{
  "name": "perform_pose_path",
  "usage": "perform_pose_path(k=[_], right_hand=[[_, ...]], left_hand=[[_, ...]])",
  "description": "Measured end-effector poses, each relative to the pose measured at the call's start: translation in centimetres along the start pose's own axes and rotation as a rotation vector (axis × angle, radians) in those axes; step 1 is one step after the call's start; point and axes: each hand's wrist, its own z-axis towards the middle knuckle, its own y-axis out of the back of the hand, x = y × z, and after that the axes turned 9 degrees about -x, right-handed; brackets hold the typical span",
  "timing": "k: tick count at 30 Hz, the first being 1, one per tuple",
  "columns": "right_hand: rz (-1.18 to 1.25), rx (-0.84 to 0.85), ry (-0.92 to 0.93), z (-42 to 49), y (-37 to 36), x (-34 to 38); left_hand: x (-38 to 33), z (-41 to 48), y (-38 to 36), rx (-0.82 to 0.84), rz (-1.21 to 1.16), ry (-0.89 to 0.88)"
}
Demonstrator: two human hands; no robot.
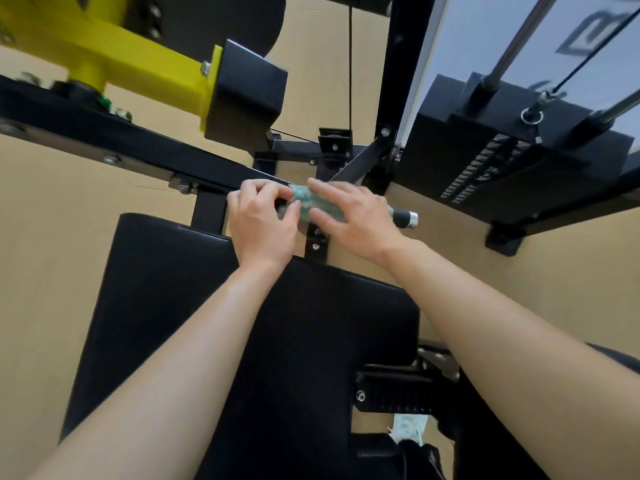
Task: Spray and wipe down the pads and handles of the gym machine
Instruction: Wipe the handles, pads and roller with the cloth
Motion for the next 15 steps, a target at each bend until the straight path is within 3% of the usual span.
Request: perform_pose_path(k=[3, 8, 15], right_hand=[[-0.204, -0.003, 0.056, 1.0, -1.6, -0.2], [-0.244, -0.091, 0.167, 0.9, -1.5, -2.3], [-0.218, -0.19, -0.21, -2.7, 0.6, -7.8]], left_hand=[[0.9, 0.5, -0.3, 0.007, -0.095, 0.01], [1.0, 0.7, -0.2, -0.011, -0.164, 0.002], [-0.2, -0.1, -0.6, -0.06, -0.077, 0.062]])
